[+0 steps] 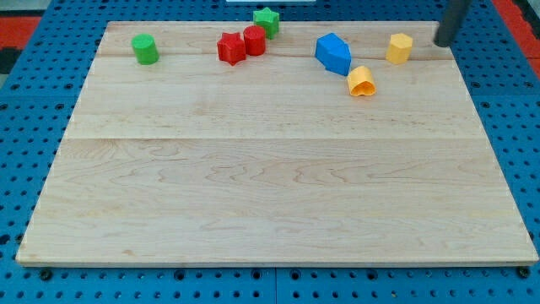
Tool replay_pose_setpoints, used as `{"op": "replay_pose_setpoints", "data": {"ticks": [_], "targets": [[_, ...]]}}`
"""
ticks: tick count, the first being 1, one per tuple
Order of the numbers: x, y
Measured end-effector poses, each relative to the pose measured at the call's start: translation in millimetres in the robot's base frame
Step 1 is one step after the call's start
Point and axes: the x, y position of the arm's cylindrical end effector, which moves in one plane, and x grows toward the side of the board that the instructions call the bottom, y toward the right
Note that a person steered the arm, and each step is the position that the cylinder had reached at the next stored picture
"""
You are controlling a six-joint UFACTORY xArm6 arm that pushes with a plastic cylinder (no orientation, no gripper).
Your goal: Slightly push the green star and red blocks towards the left side of the board
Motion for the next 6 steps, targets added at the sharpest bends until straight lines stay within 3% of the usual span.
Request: {"op": "replay_pose_setpoints", "data": {"ticks": [2, 3, 4, 5, 6], "targets": [[-41, -145], [-38, -225], [-6, -258], [66, -263], [87, -260]]}}
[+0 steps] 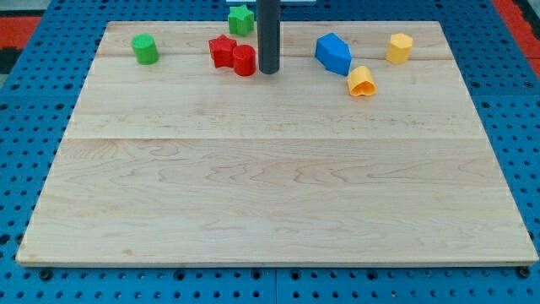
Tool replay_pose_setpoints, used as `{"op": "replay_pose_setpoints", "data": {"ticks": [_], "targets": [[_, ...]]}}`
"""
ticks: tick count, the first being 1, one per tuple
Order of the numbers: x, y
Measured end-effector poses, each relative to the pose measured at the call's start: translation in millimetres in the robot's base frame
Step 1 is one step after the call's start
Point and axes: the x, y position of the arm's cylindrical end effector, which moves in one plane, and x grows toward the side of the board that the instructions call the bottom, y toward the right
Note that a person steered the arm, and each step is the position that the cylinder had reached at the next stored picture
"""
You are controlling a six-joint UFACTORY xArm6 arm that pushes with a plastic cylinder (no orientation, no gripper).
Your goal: Slightly push the green star and red blocks towards the left side of the board
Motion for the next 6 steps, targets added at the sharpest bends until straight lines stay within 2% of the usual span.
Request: {"op": "replay_pose_setpoints", "data": {"ticks": [1, 4, 5, 6], "targets": [[-12, -40], [-10, -43], [-10, -23], [-19, 42]]}}
